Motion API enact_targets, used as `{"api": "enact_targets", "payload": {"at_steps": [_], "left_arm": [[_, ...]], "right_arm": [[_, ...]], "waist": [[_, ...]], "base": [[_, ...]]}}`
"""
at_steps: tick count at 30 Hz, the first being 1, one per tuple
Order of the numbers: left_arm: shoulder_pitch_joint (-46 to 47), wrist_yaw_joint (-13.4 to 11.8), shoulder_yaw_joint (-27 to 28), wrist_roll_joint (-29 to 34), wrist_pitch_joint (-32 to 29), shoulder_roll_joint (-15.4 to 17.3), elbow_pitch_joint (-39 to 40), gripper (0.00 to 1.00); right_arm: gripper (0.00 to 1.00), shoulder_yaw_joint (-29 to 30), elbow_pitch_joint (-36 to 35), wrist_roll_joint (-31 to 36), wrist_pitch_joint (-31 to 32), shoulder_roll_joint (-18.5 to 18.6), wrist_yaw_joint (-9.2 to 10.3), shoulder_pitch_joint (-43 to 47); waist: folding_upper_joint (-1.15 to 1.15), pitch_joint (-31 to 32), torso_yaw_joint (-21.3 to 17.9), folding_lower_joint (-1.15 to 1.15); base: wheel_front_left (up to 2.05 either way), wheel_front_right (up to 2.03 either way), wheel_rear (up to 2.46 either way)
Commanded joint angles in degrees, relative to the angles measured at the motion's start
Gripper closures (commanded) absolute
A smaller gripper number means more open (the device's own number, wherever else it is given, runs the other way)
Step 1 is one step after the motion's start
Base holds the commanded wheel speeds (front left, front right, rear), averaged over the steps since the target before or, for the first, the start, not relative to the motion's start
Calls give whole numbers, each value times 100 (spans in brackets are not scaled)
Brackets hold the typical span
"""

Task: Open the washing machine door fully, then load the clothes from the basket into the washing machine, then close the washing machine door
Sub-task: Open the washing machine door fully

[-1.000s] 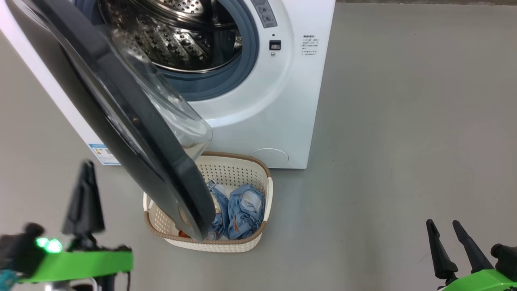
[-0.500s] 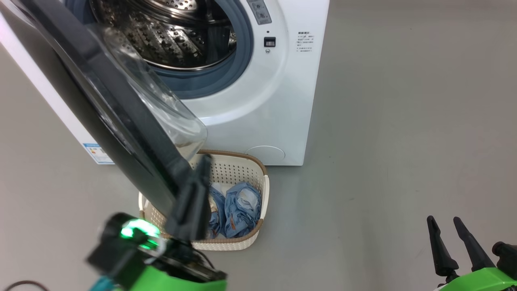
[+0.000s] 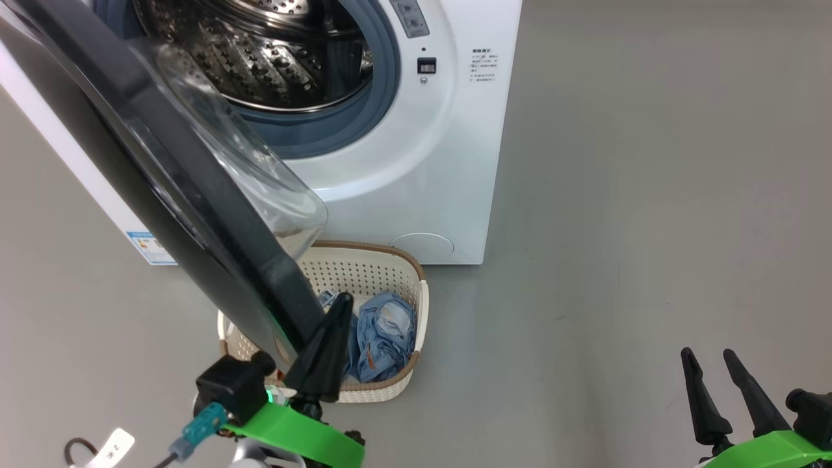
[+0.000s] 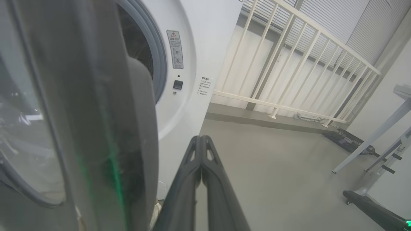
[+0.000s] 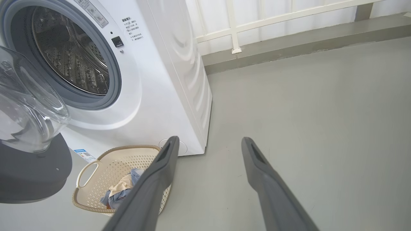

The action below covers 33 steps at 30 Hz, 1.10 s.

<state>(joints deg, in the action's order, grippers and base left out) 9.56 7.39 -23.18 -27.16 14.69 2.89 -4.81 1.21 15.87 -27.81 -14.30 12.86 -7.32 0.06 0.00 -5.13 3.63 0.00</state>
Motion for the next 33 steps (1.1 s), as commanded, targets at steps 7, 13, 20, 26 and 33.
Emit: {"api": "enact_targets", "payload": {"at_steps": [7,13,20,26,33], "left_arm": [[369,10,385,-127,31,26,-307,100],[373,10,482,-139,31,20,-434,100],[278,10,638,-87,31,35,-472,100],[114,10,817,-61,31,34,-430,100],[-52,10,963,-42,31,43,-386,100]], "right_arm": [[0,-120,-151,34,-70,92,-17,-82],[0,-97,-168,2,-70,100,-17,-78],[0,-162,-198,-43,-70,102,-17,-44],[0,-154,-215,-59,-70,119,-17,-30],[0,-138,-226,-63,-70,139,-17,-17]], "waist": [[0,8,27,0],[0,38,76,0],[0,72,161,0],[0,81,324,0],[0,106,521,0]], "base": [[0,0,0],[0,0,0],[0,0,0],[0,0,0],[0,0,0]]}}
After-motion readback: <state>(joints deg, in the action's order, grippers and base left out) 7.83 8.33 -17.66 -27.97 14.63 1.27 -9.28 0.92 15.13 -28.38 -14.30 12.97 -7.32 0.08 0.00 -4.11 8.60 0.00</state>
